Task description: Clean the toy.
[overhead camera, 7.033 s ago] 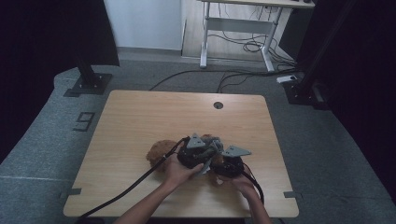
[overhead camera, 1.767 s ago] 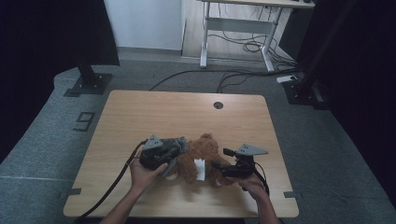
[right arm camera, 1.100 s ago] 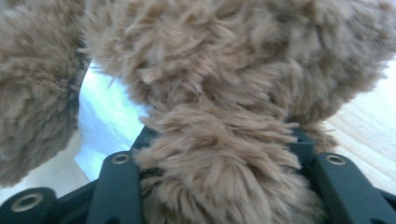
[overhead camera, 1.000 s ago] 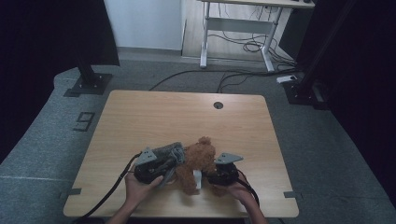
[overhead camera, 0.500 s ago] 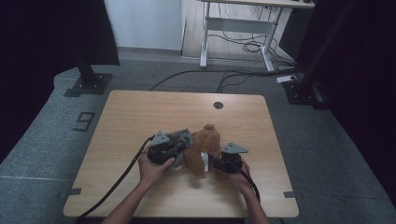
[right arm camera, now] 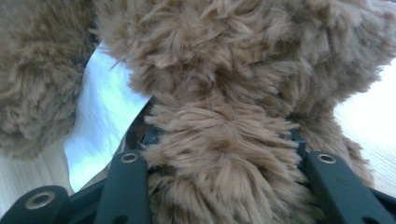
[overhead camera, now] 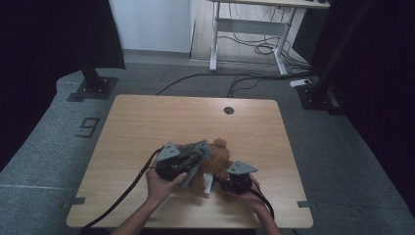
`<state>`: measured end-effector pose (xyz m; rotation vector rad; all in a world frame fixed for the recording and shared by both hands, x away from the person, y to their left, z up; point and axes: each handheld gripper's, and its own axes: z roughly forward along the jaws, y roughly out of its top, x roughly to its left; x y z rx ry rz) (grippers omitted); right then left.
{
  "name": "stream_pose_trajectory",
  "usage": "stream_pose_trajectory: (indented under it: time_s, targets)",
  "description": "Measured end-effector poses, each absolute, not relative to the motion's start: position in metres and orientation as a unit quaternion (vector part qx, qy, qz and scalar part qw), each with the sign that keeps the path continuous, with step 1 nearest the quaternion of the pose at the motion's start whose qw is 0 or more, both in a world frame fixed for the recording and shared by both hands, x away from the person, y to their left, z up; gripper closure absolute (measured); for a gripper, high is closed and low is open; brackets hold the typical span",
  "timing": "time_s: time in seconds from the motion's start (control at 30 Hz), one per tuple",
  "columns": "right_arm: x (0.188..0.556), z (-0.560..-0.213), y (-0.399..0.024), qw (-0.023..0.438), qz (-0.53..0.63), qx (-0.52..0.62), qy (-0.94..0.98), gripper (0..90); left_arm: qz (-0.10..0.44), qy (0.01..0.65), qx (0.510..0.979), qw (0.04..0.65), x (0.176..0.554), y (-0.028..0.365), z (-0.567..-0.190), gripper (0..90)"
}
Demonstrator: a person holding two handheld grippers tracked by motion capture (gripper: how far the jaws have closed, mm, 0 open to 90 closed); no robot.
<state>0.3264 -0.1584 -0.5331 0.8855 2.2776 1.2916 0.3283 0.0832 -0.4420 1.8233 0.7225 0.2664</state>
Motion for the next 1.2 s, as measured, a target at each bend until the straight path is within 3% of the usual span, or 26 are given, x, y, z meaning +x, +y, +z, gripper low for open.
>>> stream_pose_trajectory:
  time_s: [0.13,0.23,0.4,0.77,1.07,1.2]
  targets:
    - [0.328,-0.533,-0.161,0.184,0.463,0.320,0.806,53.0,0.114,0.305,0.801,0.503,0.343,0.044,-0.457,75.6]
    - [0.329,-0.534,-0.163,0.187,0.456,0.323,0.808,54.0,0.100,0.319,0.794,0.507,0.350,0.048,-0.473,75.7]
    - [0.331,-0.534,-0.165,0.180,0.460,0.327,0.806,54.7,0.137,0.339,0.782,0.505,0.342,0.083,-0.472,76.0]
    - [0.331,-0.534,-0.165,0.176,0.463,0.327,0.805,55.0,0.158,0.418,0.728,0.520,0.334,0.193,-0.485,76.3]
    - [0.331,-0.534,-0.165,0.176,0.463,0.326,0.806,55.2,0.149,0.481,0.716,0.483,0.347,0.224,-0.513,76.4]
    - [0.332,-0.535,-0.166,0.175,0.462,0.327,0.806,55.5,0.157,0.458,0.711,0.509,0.341,0.217,-0.493,76.6]
